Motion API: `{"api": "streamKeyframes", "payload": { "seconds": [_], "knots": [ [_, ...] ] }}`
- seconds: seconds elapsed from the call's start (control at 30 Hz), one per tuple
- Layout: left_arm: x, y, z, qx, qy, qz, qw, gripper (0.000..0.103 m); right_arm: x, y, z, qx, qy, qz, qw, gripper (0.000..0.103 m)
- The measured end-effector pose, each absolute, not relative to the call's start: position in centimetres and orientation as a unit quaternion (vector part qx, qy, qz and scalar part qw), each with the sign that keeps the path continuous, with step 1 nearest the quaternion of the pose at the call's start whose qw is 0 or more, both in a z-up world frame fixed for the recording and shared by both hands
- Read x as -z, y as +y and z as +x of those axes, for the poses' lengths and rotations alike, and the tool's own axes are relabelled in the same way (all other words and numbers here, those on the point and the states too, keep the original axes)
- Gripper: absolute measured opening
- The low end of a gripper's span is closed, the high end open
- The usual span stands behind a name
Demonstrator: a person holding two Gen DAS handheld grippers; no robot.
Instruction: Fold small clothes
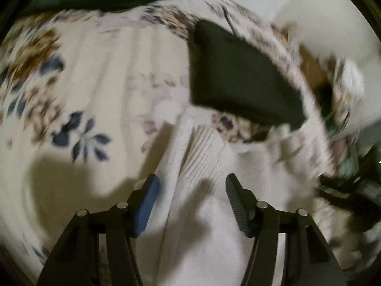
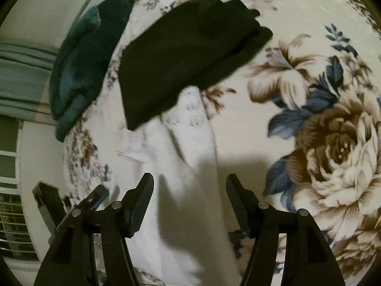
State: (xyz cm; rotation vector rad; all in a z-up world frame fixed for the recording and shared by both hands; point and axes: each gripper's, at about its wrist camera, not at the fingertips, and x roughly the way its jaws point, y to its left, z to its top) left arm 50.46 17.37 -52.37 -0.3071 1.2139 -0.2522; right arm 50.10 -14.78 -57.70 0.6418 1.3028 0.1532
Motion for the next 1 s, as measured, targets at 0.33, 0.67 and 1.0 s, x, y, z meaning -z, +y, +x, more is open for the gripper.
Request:
{"api": "streamKeyframes", "payload": {
  "seconds": [0.33, 0.67, 1.0],
  "knots": [
    [51.2, 22.6, 49.8, 0.09, 0.528, -0.212, 0.817, 0.007, 57.7, -12.7, 51.7, -0.093, 0.571, 0.268, 0.77, 0.007],
    [54.8, 23.6, 52.2, 0.101, 0.574, -0.266, 0.768, 0.014, 61.7, -15.3, 54.6, -0.026, 0.613, 0.291, 0.734, 0.006],
    [55.1, 19.2, 53.8, 0.141, 0.578, -0.181, 0.783, 0.008, 60.8, -14.5, 55.9, -0.062, 0.617, 0.279, 0.733, 0.049]
  ]
}}
